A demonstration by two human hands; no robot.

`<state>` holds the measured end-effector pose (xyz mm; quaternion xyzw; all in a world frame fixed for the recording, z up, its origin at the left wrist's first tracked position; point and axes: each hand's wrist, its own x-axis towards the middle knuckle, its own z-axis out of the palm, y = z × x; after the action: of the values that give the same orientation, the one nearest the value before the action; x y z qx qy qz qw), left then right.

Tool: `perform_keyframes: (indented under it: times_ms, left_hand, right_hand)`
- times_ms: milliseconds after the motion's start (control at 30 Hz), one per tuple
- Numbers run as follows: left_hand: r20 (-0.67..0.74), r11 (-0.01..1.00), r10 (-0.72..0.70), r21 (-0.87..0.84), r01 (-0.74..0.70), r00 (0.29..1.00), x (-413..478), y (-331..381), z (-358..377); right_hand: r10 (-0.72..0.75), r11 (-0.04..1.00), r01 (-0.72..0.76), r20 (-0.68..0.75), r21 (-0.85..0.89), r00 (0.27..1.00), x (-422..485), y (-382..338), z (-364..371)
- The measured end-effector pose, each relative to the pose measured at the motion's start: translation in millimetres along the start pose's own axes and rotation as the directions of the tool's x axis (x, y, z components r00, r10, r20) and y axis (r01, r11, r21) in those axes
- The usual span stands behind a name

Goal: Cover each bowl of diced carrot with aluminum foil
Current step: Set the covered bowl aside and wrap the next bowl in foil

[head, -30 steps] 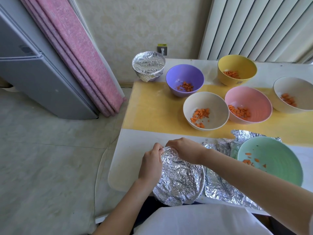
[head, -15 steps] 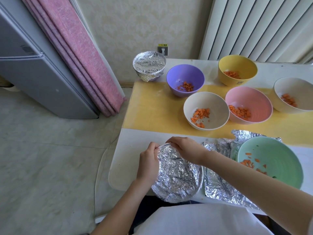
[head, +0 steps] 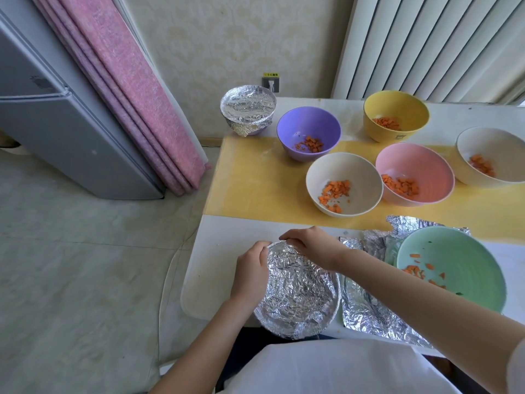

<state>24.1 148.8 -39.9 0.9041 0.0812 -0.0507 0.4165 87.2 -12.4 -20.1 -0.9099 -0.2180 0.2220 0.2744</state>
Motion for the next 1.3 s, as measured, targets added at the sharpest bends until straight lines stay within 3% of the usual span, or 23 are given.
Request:
perform_keyframes:
  times_ms: [333, 500, 800, 1300]
  left_hand:
    - [-0.053, 0.993, 0.037, 0.113, -0.031, 0.998, -2, -1, 3]
    - [-0.057, 0.993, 0.022, 0.120, -0.015, 0.998, -2, 0, 4]
    - [-0.009, 1.000, -0.013, 0.016, 0.013, 1.000, -9, -3, 1]
    - [0.015, 0.998, -0.008, 0.070, 0.007, 1.000, -16, 6, 3]
  right_hand:
    - [0.016, 0.983, -0.008, 0.041, -0.185, 0.999, 6, -4, 1]
    - [-0.023, 0.990, 0.035, 0.086, -0.138, 0.996, 8, -10, 4]
    - [0.006, 0.970, 0.011, 0.070, -0.242, 0.998, 11, -13, 7]
    - [-0.073, 0.965, 0.111, 0.160, -0.239, 0.984, 9, -17, -2]
